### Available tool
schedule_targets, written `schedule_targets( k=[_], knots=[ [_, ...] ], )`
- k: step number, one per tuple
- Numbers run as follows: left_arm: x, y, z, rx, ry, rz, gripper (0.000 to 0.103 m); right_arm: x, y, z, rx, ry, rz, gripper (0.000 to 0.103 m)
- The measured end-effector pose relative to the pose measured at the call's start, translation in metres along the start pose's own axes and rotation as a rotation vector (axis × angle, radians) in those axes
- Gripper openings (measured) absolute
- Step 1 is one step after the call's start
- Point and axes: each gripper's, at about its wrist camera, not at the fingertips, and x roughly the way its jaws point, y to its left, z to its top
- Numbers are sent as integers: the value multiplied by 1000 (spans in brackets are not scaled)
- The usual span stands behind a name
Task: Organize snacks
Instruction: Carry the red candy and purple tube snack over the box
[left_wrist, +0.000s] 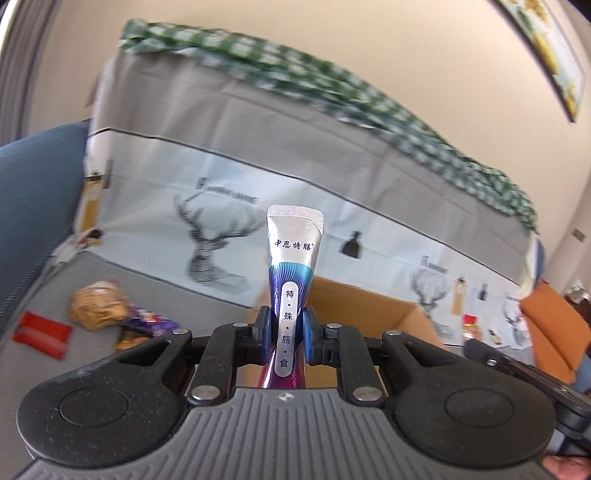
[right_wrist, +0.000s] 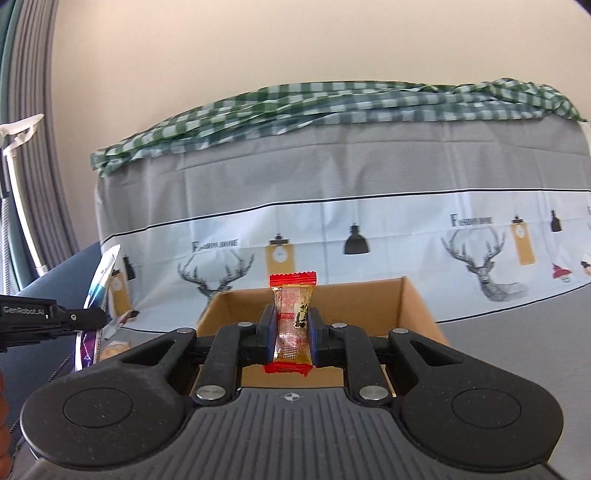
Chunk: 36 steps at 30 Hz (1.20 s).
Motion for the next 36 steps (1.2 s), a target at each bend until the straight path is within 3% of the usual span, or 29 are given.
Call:
schedule_targets(
  k=[14, 36],
  knots=[
    [17, -52, -19, 108, 7, -117, 18, -3, -27, -6, -37, 7, -75, 18],
    [19, -58, -23, 130, 9, -138, 18, -5, -23, -7, -74, -1, -76, 18]
  ],
)
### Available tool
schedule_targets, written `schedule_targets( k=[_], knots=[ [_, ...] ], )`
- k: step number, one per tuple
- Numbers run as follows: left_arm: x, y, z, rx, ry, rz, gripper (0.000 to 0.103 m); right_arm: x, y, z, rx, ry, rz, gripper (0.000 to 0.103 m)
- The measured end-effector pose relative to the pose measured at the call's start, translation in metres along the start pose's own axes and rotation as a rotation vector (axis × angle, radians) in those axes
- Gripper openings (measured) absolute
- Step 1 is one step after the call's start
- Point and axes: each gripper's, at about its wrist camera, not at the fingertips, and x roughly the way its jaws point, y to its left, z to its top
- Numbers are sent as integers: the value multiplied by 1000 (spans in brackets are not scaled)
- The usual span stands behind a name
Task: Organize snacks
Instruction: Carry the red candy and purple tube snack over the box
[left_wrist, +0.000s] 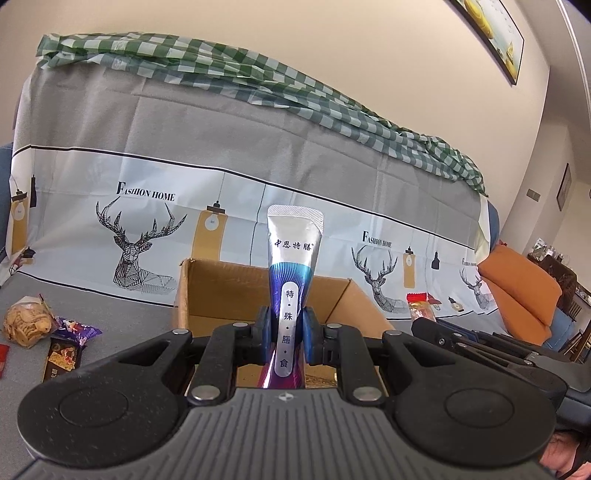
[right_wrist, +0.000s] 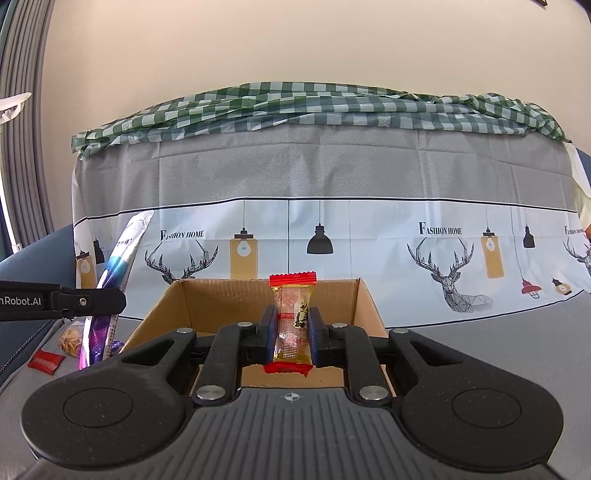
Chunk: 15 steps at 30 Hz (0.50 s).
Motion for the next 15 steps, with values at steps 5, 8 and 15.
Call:
schedule_targets(
  k=[5, 8, 15],
  knots=[
    [0, 0, 0, 0, -1, -2, 18, 0, -1, -1, 2, -1, -1, 18],
    [1, -1, 0, 1, -4, -3, 18, 0, 0, -1, 0, -1, 0, 18],
    [0, -1, 0, 1, -6, -6, 18, 0, 1, -1, -8, -3, 1, 18]
  ],
)
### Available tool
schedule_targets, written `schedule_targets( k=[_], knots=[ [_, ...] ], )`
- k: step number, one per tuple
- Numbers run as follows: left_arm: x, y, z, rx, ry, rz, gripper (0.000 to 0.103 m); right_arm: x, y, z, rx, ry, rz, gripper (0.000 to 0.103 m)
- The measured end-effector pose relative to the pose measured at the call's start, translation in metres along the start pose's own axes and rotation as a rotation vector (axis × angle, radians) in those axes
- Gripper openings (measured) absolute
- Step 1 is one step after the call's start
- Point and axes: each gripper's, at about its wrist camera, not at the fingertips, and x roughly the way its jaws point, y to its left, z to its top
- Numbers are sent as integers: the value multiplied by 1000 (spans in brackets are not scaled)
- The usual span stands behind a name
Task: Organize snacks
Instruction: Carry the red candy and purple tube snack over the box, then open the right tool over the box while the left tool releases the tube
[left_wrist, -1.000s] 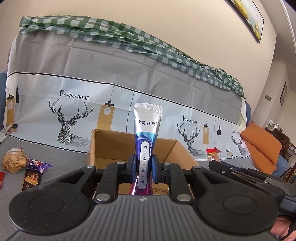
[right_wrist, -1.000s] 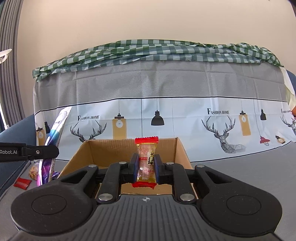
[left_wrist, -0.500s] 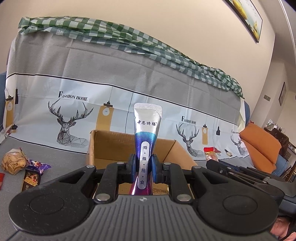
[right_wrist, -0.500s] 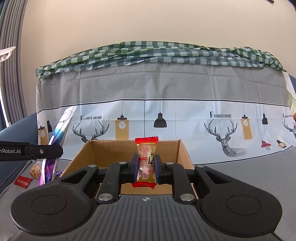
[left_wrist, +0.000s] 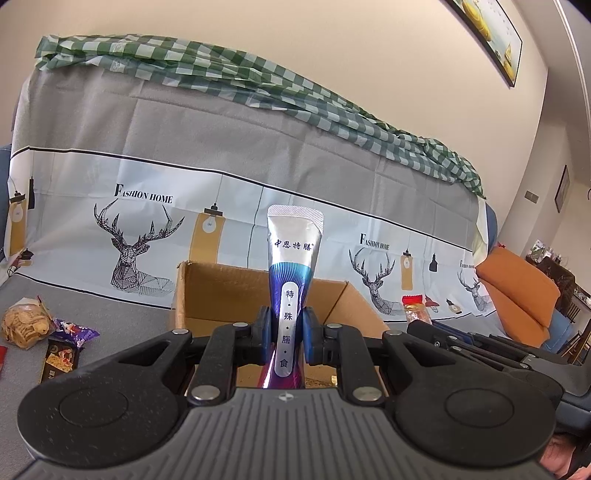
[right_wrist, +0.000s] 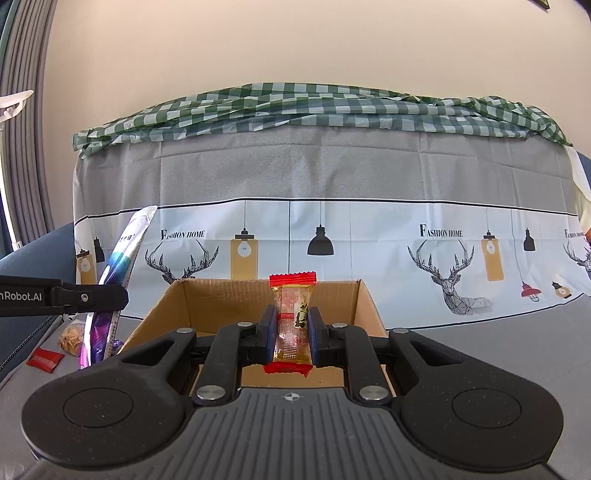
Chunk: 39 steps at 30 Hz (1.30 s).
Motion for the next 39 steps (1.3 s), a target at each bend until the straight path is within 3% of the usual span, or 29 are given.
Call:
schedule_targets(
  k=[28, 30, 32, 36, 39],
  knots=[
    [-2, -4, 0, -7, -17, -26, 18, 1, 3, -1, -15, -8, 9, 18],
    [-1, -4, 0, -13, -8, -44, 21, 1, 3, -1, -12, -2, 12, 18],
    [1, -4, 0, -24, 5, -65, 25, 2, 3, 0, -11, -1, 8, 22],
    [-2, -6, 0, -11, -3, -67, 31, 2, 4, 0, -9, -1, 3, 42],
    [-4, -4, 1, -10, -7, -59, 31, 4, 7, 0, -9, 4, 0, 44]
  ],
)
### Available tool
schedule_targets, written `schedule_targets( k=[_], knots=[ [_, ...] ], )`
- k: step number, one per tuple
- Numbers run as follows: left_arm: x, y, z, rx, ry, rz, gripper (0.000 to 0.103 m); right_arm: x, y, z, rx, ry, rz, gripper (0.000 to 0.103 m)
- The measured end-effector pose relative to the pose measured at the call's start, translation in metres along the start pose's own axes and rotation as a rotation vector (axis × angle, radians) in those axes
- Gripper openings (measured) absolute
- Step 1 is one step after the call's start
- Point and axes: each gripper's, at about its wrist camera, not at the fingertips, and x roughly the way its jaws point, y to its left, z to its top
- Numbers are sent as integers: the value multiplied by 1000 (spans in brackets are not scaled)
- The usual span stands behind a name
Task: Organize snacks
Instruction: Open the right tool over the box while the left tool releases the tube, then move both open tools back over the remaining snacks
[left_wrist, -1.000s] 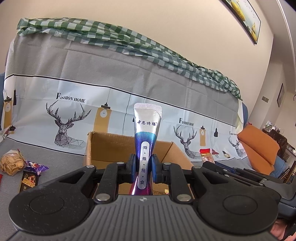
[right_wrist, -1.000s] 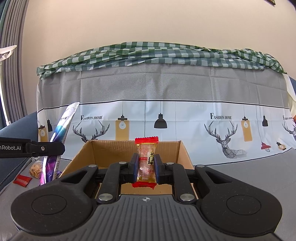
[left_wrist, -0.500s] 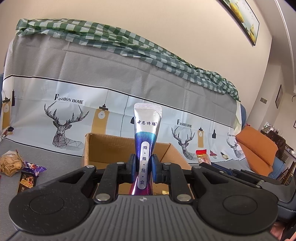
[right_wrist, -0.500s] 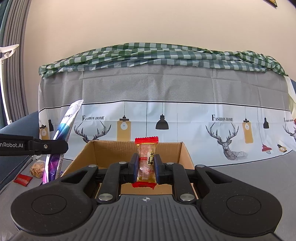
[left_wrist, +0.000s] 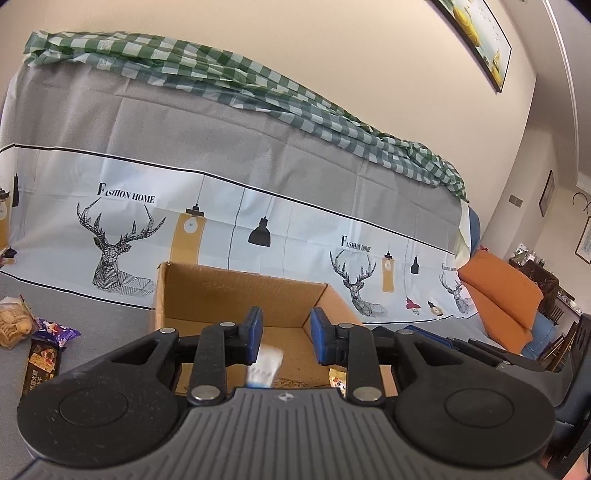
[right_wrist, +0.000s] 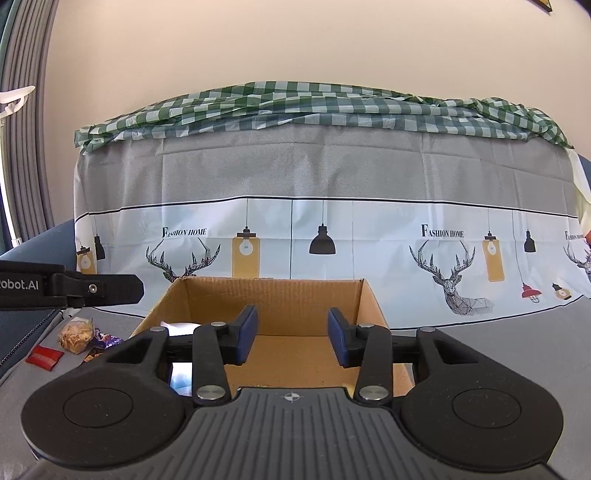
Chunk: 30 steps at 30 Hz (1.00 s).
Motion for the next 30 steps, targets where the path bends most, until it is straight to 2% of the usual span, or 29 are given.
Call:
schedule_targets(
  k=[7, 12, 20, 22, 24, 27, 30],
  knots=[
    [-14, 22, 6, -20, -16, 47, 31, 4, 18, 1, 16, 11, 9, 46],
    [-29, 58, 10, -72, -5, 122, 30, 7, 50, 2, 10, 11, 43, 47],
    [-61, 139, 11, -159, -17, 266, 30, 13, 115, -5, -17, 24, 145, 47],
    [-67, 164, 4, -157, -3, 330, 30, 16, 133, -8, -24, 33, 174, 47],
    [-71, 194, -4, -198, 13, 382, 30, 17, 151, -14, -36, 25, 208, 47],
    [-78, 239, -8, -305, 41, 451, 29, 16, 181, -22, -85, 1, 265, 47],
    [-86, 263, -9, -314, 37, 500, 29, 17, 214, -31, -166, -10, 334, 47]
  ],
)
